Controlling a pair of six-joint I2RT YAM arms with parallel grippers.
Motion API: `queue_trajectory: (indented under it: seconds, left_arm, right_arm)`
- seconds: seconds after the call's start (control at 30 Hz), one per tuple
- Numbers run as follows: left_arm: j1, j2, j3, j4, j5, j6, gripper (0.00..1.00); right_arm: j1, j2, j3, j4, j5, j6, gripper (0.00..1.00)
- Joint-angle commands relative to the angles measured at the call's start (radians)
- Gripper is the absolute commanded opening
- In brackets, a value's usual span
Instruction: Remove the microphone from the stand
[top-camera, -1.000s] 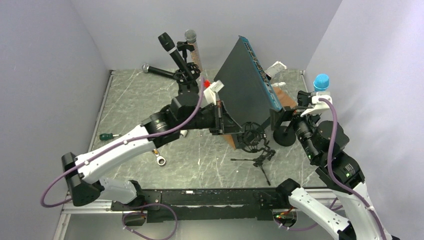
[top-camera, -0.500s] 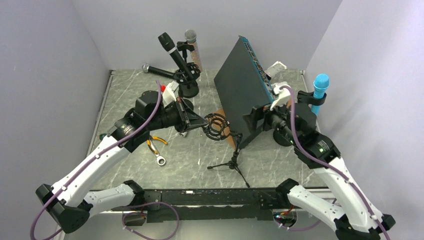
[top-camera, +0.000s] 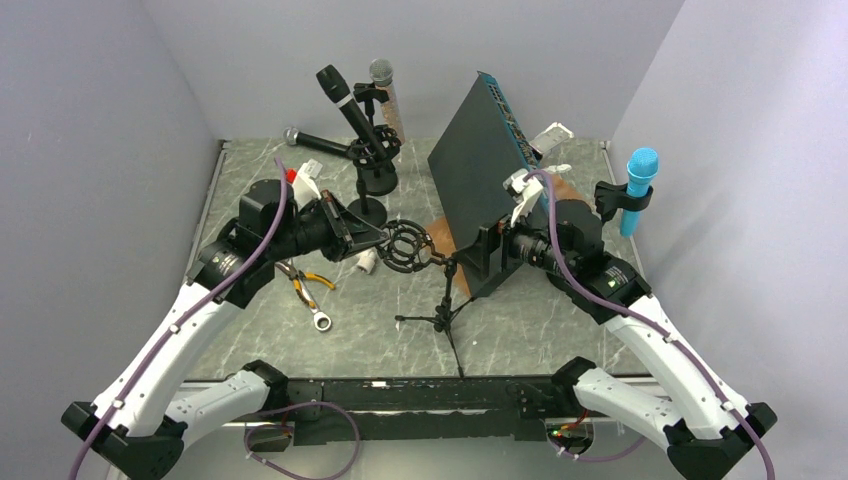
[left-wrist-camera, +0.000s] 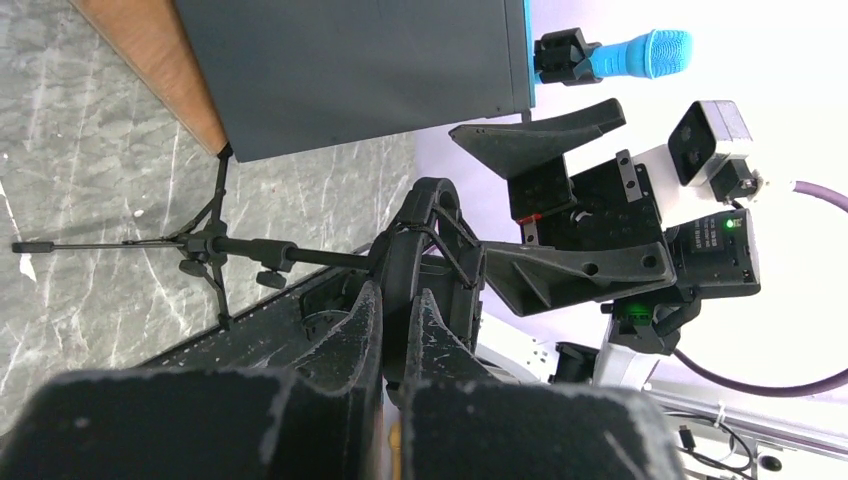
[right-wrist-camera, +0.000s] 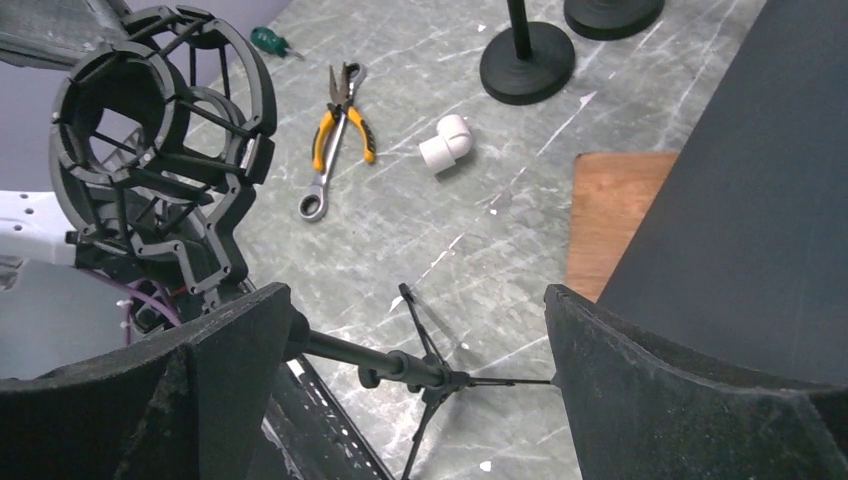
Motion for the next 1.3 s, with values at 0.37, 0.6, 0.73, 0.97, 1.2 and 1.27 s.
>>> queue_trajectory:
  seconds: [0.37, 0.6, 0.73, 0.97, 1.2, 1.27]
  left_arm:
    - [0.016, -0.027, -0.001, 0.138, 0.039, 0.087, 0.13]
    - [0.016, -0.077, -0.047, 0.186, -0.005, 0.137, 0.53]
    - [0.02, -0.086, -0.009, 0.125, -0.043, 0.235, 0.75]
    - [0.023, -0.264, -0.128, 0.169, -0.089, 0.536, 0.99]
    - [0.02, -0.415, -0.436, 0.407, 0.154, 0.62, 0.99]
    - [0.001, -0.397, -0.481, 0.445, 0.209, 0.601, 0.99]
  right_arm:
    - [0.015, -0.116, -0.124, 0.267, -0.262, 0.056, 1.0]
    - [0.017, -0.193, -0.158, 0.312, -0.247, 0.06, 1.0]
    - [0.017, -0.186, -0.165, 0.315, -0.236, 0.07, 1.0]
    - [0.023, -0.178, -0.157, 0.292, -0.24, 0.07, 1.0]
    - [0.065, -0.166, -0.179, 0.305, -0.204, 0.093, 0.93]
    - [0.087, -0.166, -0.189, 0.314, -0.185, 0.093, 0.95]
